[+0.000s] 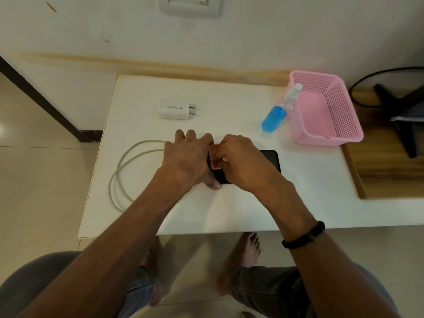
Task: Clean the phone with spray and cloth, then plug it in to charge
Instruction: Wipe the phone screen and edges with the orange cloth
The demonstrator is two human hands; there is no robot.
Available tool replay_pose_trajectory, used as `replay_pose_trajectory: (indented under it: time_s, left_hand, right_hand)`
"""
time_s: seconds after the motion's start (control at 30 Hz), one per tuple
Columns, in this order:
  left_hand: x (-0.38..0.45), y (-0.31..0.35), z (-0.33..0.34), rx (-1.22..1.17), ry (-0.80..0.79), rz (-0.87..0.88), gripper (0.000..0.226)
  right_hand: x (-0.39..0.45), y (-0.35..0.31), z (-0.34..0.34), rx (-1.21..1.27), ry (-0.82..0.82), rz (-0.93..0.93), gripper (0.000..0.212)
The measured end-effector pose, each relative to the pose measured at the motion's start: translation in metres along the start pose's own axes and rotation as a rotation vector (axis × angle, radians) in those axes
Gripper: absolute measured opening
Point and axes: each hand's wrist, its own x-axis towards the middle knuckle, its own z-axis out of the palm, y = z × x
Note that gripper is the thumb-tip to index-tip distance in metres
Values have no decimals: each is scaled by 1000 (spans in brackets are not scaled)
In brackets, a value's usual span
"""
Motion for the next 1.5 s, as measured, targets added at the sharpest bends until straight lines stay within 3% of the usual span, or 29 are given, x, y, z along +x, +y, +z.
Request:
replay_pose_trajectory:
  time_s: [0.2, 0.4, 0.83, 1.0, 1.2, 1.5]
  left_hand:
    - [2, 0, 0, 7, -11, -7, 95]
    - [4, -1, 1, 1, 5, -7, 95]
    - [-9, 1, 2, 41, 83, 0, 94]
    - [-10, 0, 4, -74, 99, 37, 93]
    - [-16, -3, 5, -399, 26, 32, 91]
    - [-19, -14, -3, -494, -46, 61, 80]
  right_hand:
    - [-8, 41, -7, 83, 126, 285, 23]
    - [-21, 67, -15, 105, 229, 430, 15]
    - [-59, 47, 7, 139, 401, 711, 22]
    - [-69, 36, 14, 236, 438, 756, 20]
    - [-62, 13, 19, 294, 472, 759, 24]
    - [-42, -32, 38, 322, 461, 634, 26]
